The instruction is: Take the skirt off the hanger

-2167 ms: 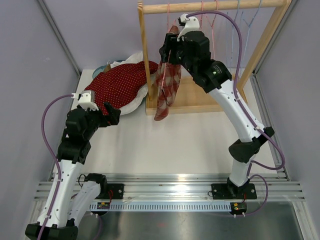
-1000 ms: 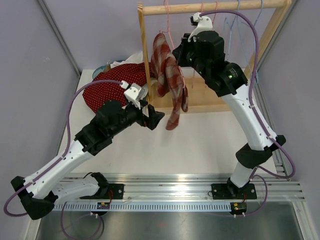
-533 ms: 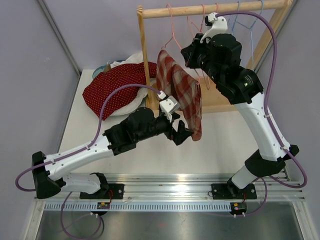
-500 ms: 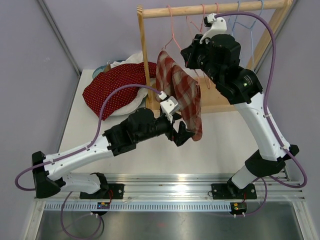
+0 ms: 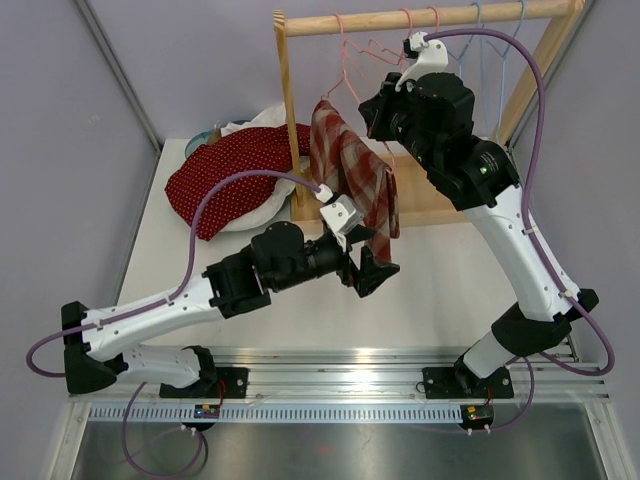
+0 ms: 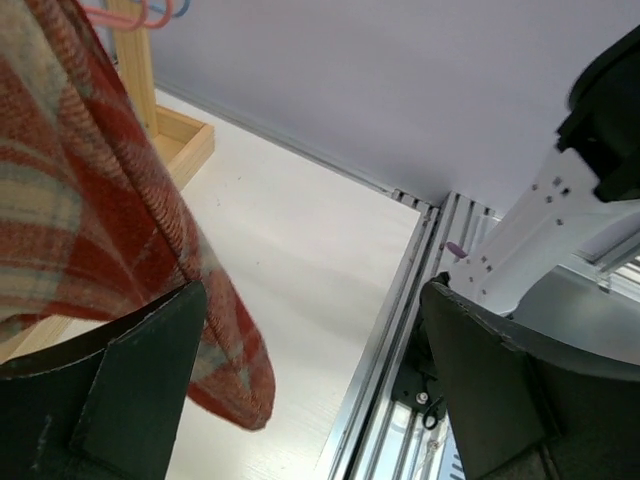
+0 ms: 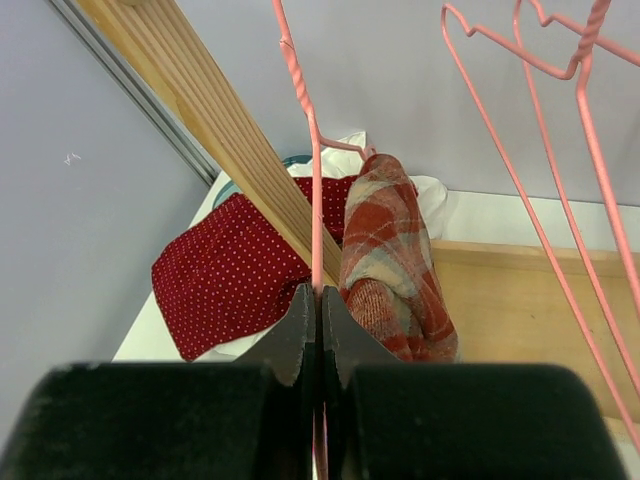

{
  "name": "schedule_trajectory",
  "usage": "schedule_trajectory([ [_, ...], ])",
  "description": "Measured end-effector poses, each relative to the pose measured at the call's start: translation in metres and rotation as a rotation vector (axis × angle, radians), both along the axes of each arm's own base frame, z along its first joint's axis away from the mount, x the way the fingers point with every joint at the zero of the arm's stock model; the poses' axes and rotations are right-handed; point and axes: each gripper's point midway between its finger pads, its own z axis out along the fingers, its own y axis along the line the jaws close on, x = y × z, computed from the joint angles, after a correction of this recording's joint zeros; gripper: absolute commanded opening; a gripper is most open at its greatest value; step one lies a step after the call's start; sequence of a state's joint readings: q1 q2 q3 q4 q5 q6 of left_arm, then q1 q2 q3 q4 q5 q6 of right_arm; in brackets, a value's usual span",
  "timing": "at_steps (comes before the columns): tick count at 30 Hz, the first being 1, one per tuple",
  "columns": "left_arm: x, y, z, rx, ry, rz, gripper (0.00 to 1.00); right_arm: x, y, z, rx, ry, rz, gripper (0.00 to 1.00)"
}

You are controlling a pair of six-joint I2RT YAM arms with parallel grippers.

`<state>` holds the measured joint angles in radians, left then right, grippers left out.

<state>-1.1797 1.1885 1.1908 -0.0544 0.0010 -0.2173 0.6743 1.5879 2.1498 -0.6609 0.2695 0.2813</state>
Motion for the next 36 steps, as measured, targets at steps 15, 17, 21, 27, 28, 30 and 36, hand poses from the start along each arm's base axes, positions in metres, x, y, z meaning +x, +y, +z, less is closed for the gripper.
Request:
schedule_trajectory([
  [15, 0.063, -0.035, -0.1, 0.22, 0.003, 0.235, 0.0, -0.015, -0.011, 0.004, 0.056, -0.011, -0.006, 0.0],
  [17, 0.064, -0.034, -0.097, 0.212, 0.0, 0.243, 0.0, -0.016, -0.012, 0.003, 0.059, -0.011, -0.006, 0.0],
  [21, 0.057, -0.02, -0.09, 0.175, -0.009, 0.249, 0.0, -0.018, -0.013, 0.005, 0.063, -0.016, -0.007, 0.0],
  [27, 0.025, 0.017, -0.083, 0.131, 0.014, 0.221, 0.81, -0.018, -0.013, 0.005, 0.063, -0.016, -0.008, 0.0],
  [28, 0.02, 0.023, -0.078, 0.113, 0.015, 0.216, 0.85, -0.018, -0.013, 0.005, 0.063, -0.017, -0.008, 0.0],
  [30, 0.01, 0.034, -0.066, 0.071, 0.019, 0.204, 0.89, -0.018, -0.014, 0.005, 0.063, -0.017, -0.011, 0.0],
  [36, 0.003, 0.053, -0.034, -0.014, -0.02, 0.203, 0.92, -0.018, -0.014, 0.005, 0.064, -0.017, -0.011, 0.0],
])
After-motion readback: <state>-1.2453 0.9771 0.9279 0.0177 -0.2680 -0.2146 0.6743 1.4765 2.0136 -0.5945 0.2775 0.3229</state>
